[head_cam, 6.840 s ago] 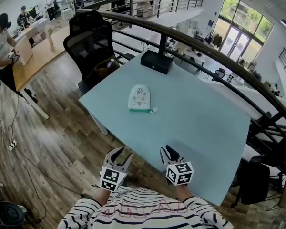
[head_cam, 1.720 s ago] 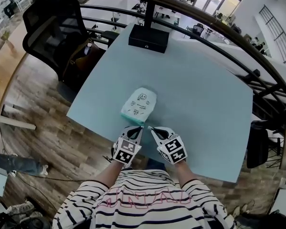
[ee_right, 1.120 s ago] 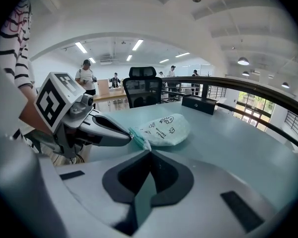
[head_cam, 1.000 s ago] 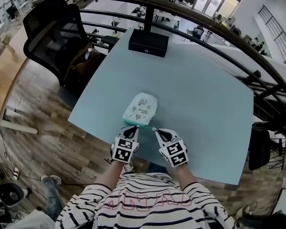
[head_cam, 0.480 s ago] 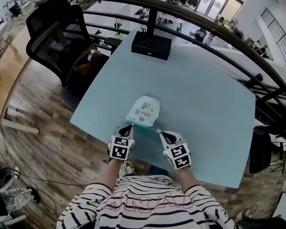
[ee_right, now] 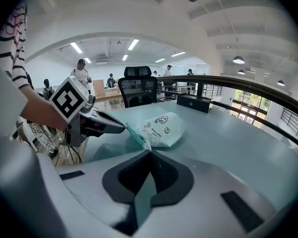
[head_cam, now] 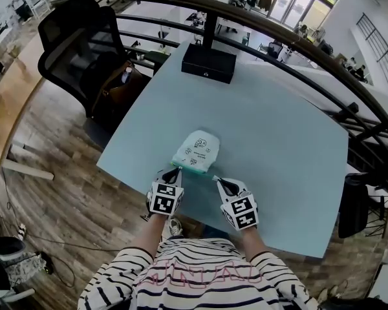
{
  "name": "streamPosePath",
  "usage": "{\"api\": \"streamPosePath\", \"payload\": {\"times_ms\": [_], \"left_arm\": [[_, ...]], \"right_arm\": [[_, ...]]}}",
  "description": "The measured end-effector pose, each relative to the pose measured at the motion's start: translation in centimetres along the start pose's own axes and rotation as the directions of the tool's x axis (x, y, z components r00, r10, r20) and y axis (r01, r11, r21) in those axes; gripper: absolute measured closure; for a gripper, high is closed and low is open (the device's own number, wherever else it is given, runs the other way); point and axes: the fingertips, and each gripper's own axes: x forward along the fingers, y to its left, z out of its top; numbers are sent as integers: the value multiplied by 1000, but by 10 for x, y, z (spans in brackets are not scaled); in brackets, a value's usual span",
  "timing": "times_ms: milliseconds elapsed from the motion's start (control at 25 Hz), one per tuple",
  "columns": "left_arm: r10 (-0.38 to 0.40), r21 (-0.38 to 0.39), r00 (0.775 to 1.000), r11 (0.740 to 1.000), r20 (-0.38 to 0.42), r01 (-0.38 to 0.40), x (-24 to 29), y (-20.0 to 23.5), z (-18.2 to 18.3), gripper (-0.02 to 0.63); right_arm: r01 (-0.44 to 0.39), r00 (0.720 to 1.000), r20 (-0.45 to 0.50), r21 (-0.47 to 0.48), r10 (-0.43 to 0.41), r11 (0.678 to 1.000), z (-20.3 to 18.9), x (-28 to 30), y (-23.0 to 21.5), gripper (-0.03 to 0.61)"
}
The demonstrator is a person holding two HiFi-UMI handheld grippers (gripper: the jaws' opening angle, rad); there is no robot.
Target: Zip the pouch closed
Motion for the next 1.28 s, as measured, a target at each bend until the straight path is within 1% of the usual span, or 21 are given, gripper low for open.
{"api": "streamPosePath", "payload": {"times_ms": [80,200,440,600,880,1160,1280], "left_arm": [[6,0,1000,1000,-2,-6,1,2,0,587],[23,-22,1000,999,-16,-23,1,14,-3,588],[28,-13,999,1000,-31,-29,2,22,-3,586],[35,22,999,999,-33,-34,5,26,-3,586],[40,66,997,997,-71,-35,8,26,-13,586],[23,99,993,995,-116,-12,8,23,-23,586],[16,103,992,995,-123,-3,5,21,-27,586]], "right_arm": [[9,1000,0,3,-9,1000,1,0,-2,551],[26,1000,-2,17,-26,1000,1,-3,-8,551],[13,1000,-10,21,-13,1000,-4,-3,-6,551],[7,1000,-16,19,-6,1000,-7,1,-2,551],[3,999,-34,36,-1,999,-14,4,2,551],[41,998,-39,58,-39,997,-17,5,4,549],[60,998,-41,79,-57,995,-19,2,5,548]]}}
